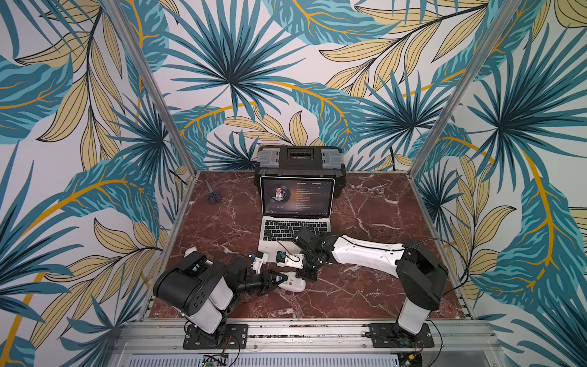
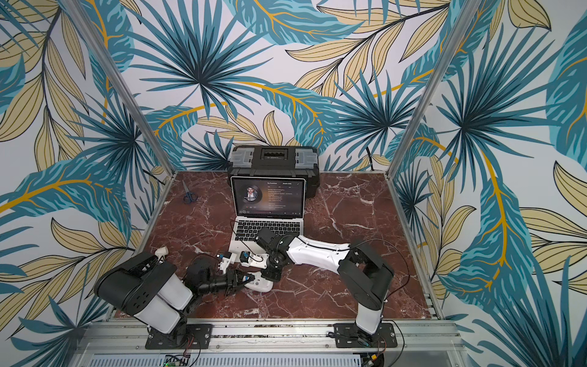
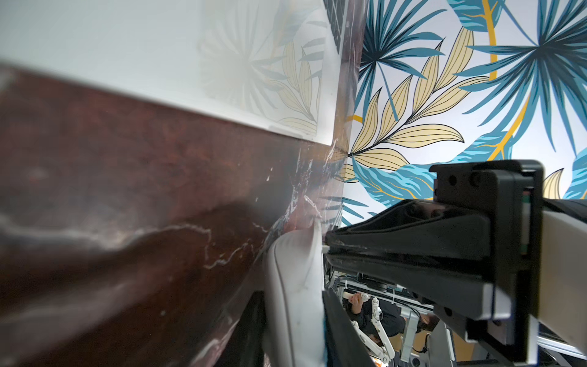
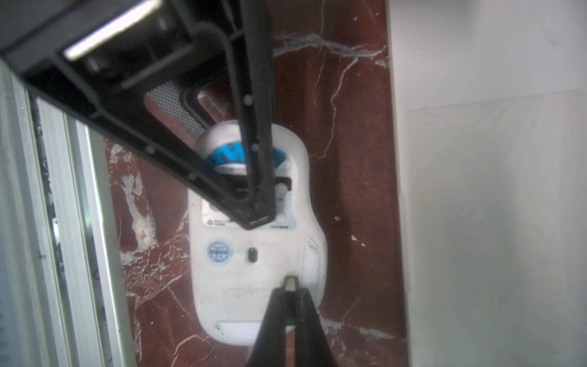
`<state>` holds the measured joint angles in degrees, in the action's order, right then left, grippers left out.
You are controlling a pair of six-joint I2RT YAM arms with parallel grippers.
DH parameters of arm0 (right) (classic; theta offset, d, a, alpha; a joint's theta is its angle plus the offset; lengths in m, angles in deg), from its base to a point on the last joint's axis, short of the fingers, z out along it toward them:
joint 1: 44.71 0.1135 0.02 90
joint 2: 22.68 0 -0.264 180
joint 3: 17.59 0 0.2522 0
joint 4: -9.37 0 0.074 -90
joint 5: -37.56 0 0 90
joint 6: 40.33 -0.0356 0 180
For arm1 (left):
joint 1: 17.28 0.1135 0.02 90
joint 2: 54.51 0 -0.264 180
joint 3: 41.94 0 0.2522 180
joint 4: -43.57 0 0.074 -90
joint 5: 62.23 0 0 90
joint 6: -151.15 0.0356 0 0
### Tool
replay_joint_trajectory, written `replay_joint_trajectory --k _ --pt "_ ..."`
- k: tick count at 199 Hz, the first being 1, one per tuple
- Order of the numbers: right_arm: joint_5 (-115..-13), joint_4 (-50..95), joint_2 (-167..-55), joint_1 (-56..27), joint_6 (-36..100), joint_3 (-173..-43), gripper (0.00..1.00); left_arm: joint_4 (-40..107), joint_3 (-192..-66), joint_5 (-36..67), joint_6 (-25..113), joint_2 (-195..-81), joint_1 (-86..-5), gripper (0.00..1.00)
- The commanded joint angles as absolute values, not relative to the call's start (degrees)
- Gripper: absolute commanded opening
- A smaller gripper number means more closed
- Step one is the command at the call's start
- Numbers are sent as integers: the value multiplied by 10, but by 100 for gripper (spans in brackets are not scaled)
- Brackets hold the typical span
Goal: Remove the wireless mouse receiver from the laptop
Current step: Insert the USB plug into the mouse.
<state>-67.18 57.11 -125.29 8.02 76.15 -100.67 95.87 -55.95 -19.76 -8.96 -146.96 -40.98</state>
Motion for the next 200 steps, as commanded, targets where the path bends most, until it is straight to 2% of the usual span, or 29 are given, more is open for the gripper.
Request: replay_joint_trajectory --k 1,54,136,178,200 --pt "-693 626 -1255 83 779 -1033 0 1086 -586 -221 -128 -1445 -414 0" --pt "-693 712 -1234 73 796 -1103 0 1068 -624 -221 -187 -1371 -415 0" --pt "-667 792 -1236 65 805 -1166 0 878 -657 -210 -159 -1195 -416 0" --pt "-662 796 -1231 65 809 -1167 0 873 -657 -203 -158 -1180 -417 0" --pt "-658 796 -1225 65 810 -1167 10 876 -654 -199 -158 -1180 -416 0"
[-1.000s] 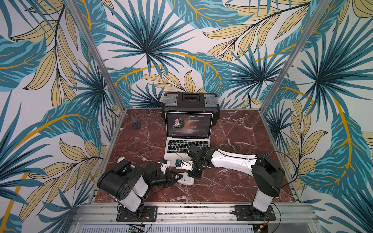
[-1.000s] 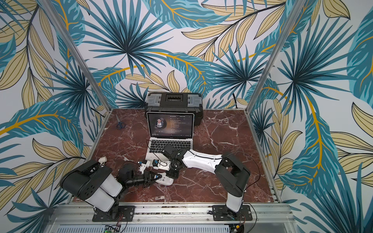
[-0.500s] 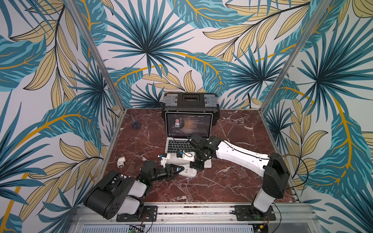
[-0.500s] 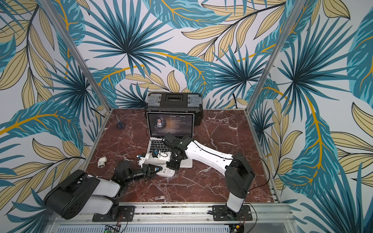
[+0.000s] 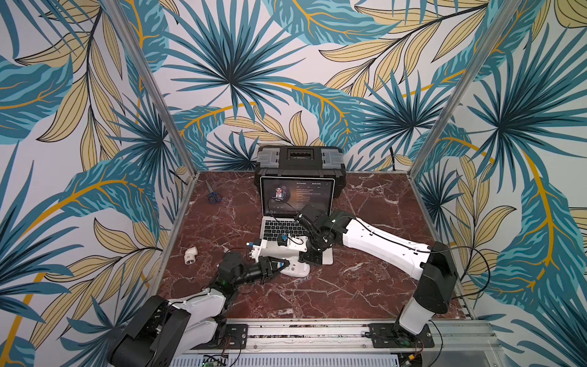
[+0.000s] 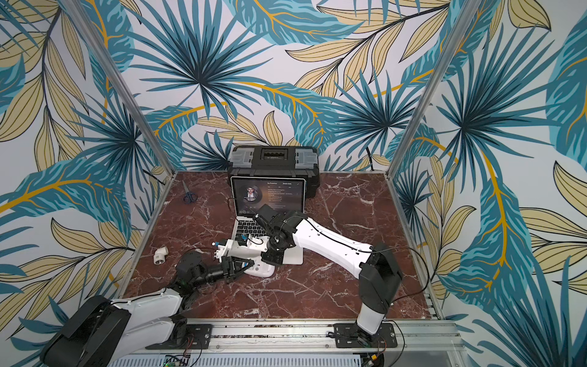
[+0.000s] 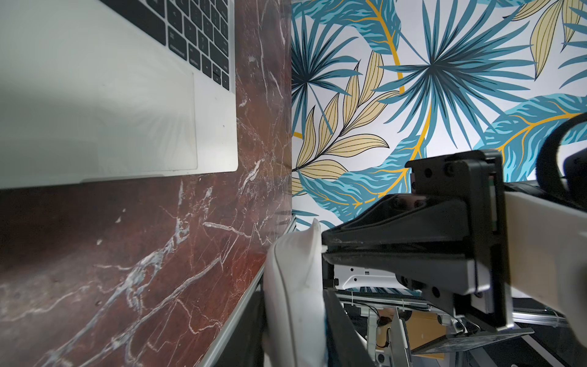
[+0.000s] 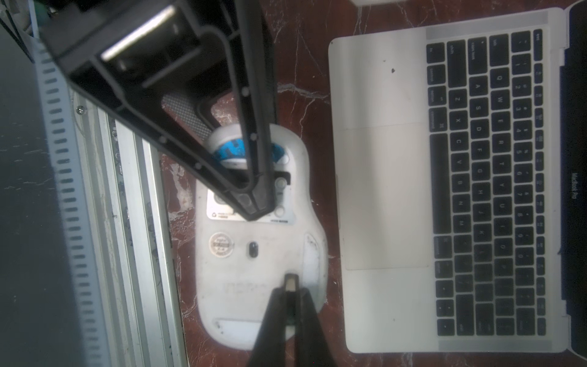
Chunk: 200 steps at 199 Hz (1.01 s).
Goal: Remove the wireless mouse receiver from the laptop
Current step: Insert the USB plug into the mouse.
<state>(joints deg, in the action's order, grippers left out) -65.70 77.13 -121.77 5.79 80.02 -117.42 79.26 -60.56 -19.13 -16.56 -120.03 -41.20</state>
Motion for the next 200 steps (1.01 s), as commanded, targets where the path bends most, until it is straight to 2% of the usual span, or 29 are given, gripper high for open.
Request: replay_joint_trajectory --k 1,14,33,102,146,200 --pt "-658 796 -1225 65 810 -1168 11 876 -654 -199 -157 -1180 -417 0" --pt "-657 796 -1223 65 810 -1169 15 877 -650 -197 -156 -1179 -417 0" --pt "-657 795 -1223 65 810 -1170 16 879 -647 -196 -156 -1176 -416 0" --pt "-649 789 -1217 65 811 -1161 45 852 -641 -187 -146 -1143 -416 0" --pt "-636 762 -1197 59 806 -1154 59 844 -641 -182 -145 -1127 -417 0" --pt "-653 755 -1168 51 803 -1151 69 840 -646 -174 -149 -1128 -417 0"
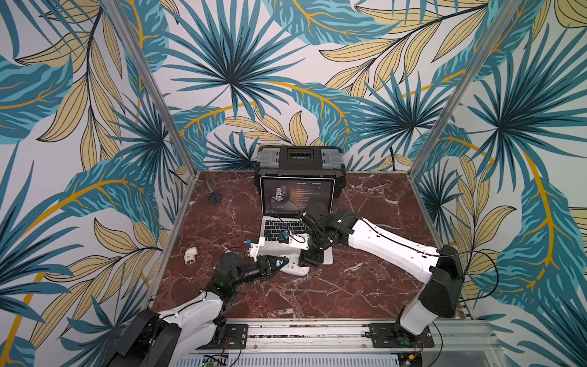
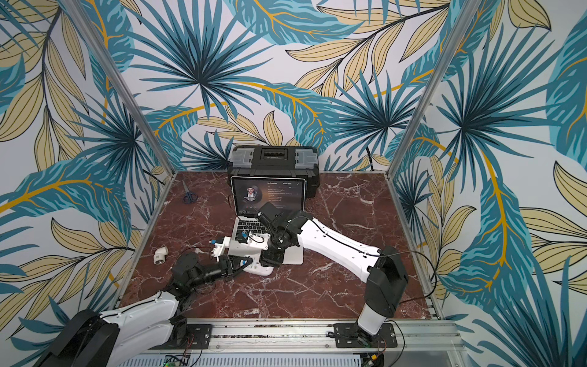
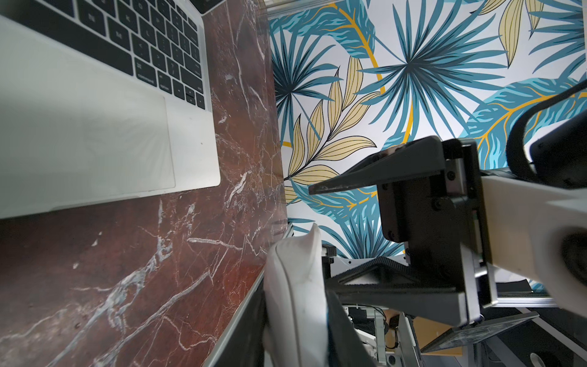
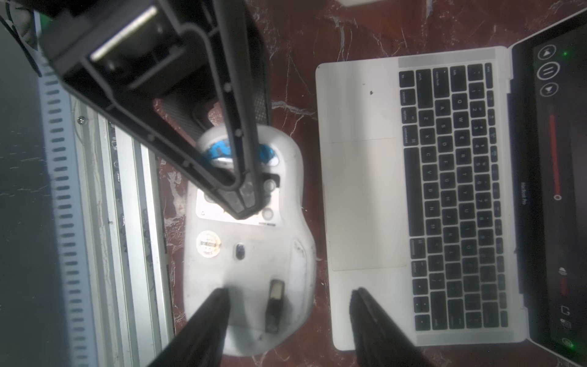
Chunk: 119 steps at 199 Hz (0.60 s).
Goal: Remove the wireless mouse receiver from the laptop
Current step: Insert the USB plug into the mouse.
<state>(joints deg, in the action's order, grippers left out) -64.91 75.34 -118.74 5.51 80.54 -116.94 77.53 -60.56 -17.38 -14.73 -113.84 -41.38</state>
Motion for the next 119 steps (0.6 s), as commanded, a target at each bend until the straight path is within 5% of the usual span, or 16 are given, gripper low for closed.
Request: replay_joint_trajectory --k 1,85,119 --pt "-654 756 -1167 51 803 -1151 69 840 -646 -174 -149 -1128 -417 0" --pt "-792 740 -1056 9 772 -1144 80 804 -663 -147 -155 -1132 -417 0" --pt "-834 631 -1016 -57 645 -1114 87 787 -673 -131 -159 -1137 -418 0"
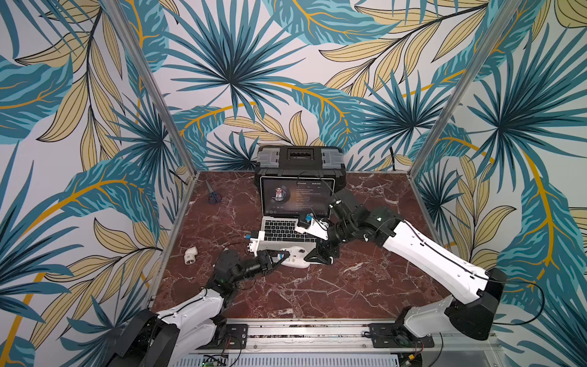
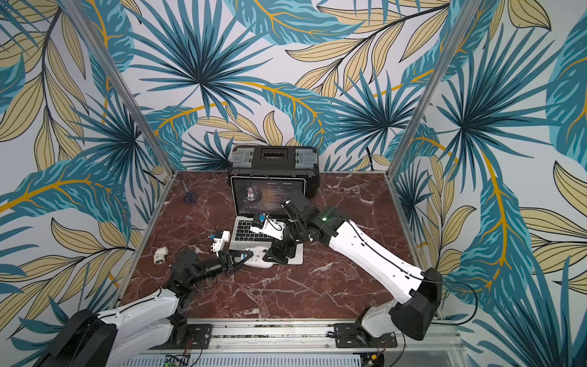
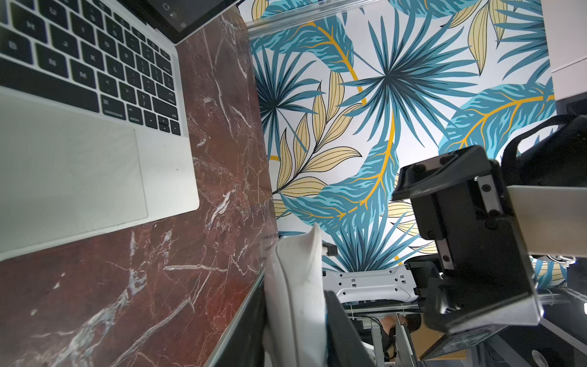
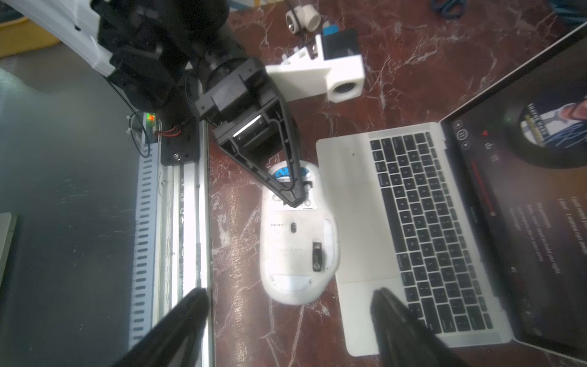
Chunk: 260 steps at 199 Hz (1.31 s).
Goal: Remove the wireless mouse receiver from the laptop
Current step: Insert the USB plug into the mouse.
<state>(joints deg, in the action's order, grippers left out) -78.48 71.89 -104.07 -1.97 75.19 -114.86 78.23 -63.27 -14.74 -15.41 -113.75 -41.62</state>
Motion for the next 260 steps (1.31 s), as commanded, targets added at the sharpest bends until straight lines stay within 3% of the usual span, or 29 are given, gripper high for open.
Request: replay_joint_trajectory --k 1,22,68,159,234,260 --pt "-836 626 -1015 -60 640 -1111 87 786 -673 -131 -159 -1137 -418 0" --pt "-883 542 -999 -98 558 -1073 80 781 -681 -124 -166 -1143 -417 0" --pt "-872 562 -998 -97 663 -1018 58 721 -704 -120 -181 -1124 -427 0" --pt "-889 580 -964 -90 806 -978 44 557 -706 -58 -204 -965 -474 0" --pt "-880 602 -968 -59 817 -989 39 579 -720 -61 -202 -980 -487 0" --pt "-873 593 -989 -48 816 -994 30 595 -719 -58 -204 -987 -492 0"
